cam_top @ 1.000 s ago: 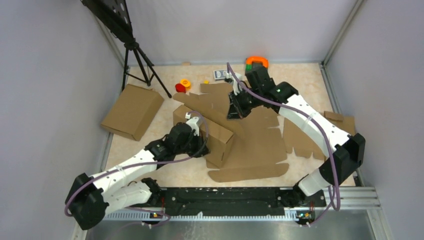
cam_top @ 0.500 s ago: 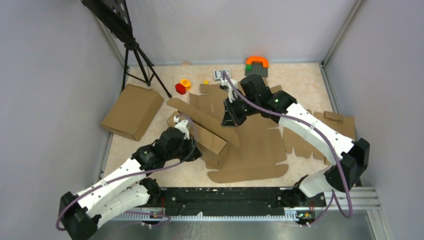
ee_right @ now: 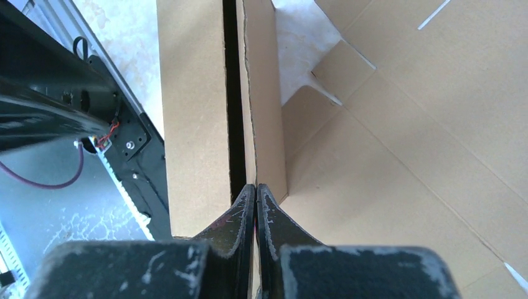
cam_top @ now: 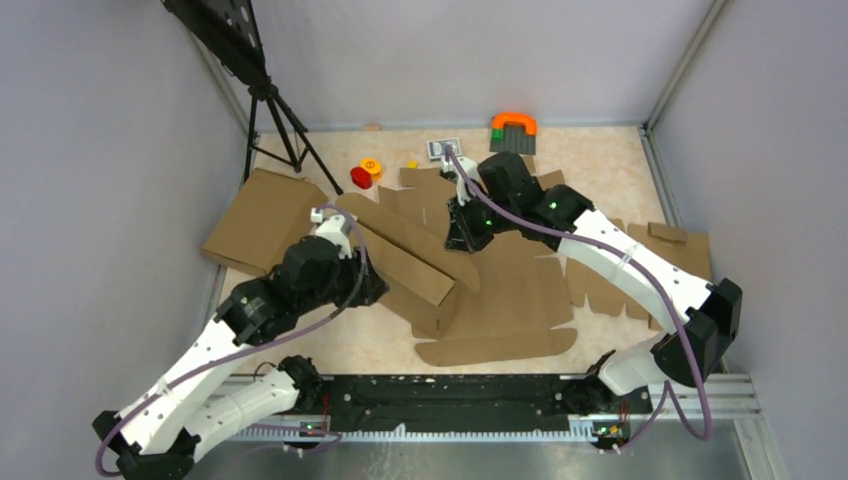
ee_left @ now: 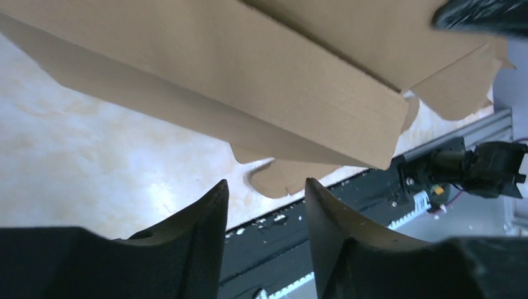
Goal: Fold the paper box
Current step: Close the paper box at the center of the board.
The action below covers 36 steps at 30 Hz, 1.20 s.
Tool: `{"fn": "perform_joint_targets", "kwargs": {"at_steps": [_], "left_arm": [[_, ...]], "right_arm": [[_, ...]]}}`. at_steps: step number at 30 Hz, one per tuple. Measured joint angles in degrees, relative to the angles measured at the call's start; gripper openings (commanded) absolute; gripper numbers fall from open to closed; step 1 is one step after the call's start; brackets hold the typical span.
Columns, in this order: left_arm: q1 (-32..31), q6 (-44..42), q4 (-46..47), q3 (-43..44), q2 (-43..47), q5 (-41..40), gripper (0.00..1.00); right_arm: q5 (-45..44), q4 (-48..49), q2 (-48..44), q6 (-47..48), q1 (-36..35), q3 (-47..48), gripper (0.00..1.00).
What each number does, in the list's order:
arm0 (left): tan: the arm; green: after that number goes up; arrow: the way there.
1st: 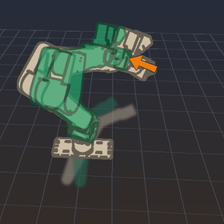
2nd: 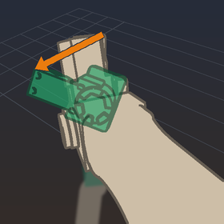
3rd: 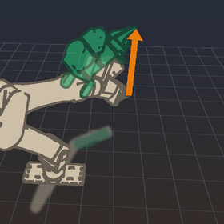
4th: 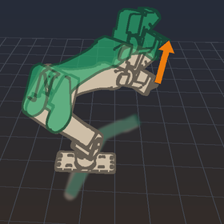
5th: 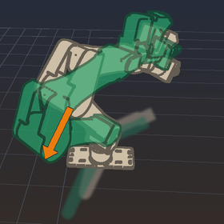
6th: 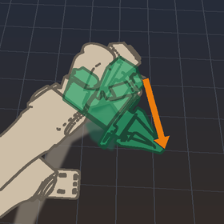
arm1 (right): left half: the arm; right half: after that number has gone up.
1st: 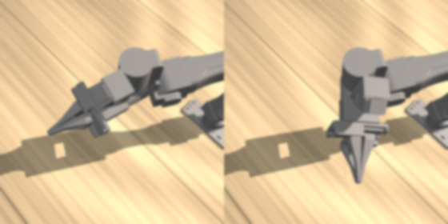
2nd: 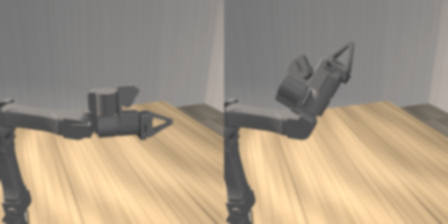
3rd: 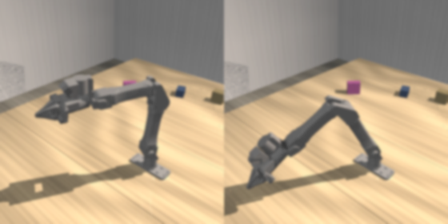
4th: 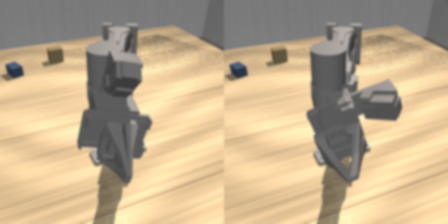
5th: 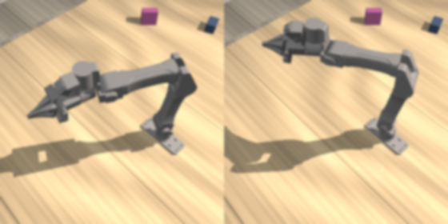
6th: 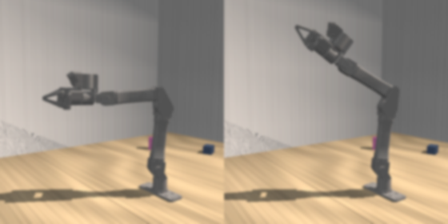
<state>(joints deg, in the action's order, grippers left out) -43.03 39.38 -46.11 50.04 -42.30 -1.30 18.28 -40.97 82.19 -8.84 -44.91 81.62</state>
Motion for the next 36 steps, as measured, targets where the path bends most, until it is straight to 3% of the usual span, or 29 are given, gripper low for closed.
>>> {"fn": "perform_joint_targets", "kwargs": {"at_steps": [5,10,17,21,29,36], "left_arm": [[5.8,-5.1,-6.3,12.0,-4.1,-3.4,0.66],[17.5,-11.9,-8.8,20.2,-9.3,-2.6,0.75],[26.3,-20.9,-7.0,29.4,-19.4,-1.8,0.88],[30.6,-27.9,-4.8,29.7,-23.1,5.0,0.94],[35.2,-46.9,-3.5,33.7,-30.8,20.2,0.9],[38.5,-54.7,-4.1,39.5,-40.3,34.4,0.88]], "right_arm": [[-0.5,0.1,-0.1,0.0,0.0,0.0,0.0],[-1.1,0.1,-0.1,0.1,0.0,0.0,0.0],[-1.7,0.0,-0.4,1.0,-0.7,0.0,0.0],[-1.5,0.0,-0.5,2.6,-0.7,0.0,0.0],[-1.0,-0.1,-0.5,4.4,-1.2,0.1,0.0],[-0.6,-0.6,-0.4,4.8,-1.8,0.5,0.0]]}}
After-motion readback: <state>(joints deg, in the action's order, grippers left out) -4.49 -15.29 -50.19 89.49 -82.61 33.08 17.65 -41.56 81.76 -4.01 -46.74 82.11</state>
